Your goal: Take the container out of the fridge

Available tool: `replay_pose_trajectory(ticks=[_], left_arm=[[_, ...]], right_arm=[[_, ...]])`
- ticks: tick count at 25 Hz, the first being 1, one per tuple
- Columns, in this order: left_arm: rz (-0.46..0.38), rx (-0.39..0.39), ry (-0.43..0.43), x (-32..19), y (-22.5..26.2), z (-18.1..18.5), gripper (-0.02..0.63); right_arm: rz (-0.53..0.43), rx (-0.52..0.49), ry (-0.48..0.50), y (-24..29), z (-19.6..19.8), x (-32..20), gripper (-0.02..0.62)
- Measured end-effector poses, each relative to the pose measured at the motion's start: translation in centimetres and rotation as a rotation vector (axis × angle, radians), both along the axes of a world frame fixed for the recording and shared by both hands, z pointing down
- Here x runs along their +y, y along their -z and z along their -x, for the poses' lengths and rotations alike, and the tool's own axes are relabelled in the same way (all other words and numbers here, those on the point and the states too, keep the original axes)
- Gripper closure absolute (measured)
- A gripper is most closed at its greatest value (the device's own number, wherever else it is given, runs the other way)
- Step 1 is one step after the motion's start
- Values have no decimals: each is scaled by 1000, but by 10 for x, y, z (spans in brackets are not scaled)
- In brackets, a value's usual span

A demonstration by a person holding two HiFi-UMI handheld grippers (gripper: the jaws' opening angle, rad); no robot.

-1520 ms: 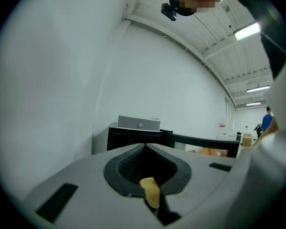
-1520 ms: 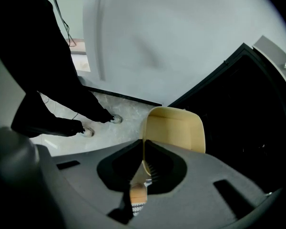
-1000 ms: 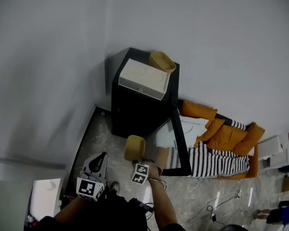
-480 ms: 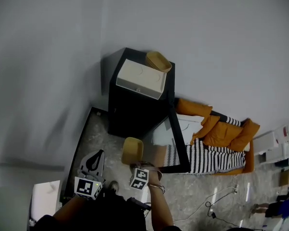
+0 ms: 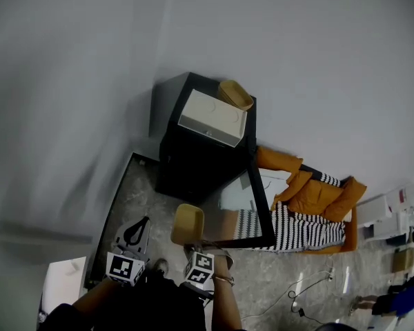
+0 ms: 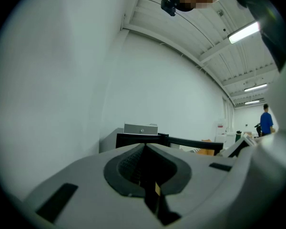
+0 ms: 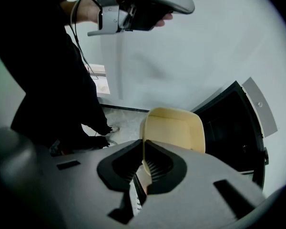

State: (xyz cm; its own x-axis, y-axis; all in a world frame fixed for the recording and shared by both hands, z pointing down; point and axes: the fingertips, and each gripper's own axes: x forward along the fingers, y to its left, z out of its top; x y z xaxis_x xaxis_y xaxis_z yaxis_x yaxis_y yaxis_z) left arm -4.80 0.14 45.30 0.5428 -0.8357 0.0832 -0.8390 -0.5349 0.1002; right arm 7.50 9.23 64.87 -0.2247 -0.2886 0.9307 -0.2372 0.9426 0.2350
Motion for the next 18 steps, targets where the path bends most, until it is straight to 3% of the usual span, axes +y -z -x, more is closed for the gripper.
replay_pose_trajectory(ticks=[18], left_arm=[[13, 23, -23, 13, -4, 26, 601]], right_arm=[[6, 12, -3, 45, 35, 37, 583]])
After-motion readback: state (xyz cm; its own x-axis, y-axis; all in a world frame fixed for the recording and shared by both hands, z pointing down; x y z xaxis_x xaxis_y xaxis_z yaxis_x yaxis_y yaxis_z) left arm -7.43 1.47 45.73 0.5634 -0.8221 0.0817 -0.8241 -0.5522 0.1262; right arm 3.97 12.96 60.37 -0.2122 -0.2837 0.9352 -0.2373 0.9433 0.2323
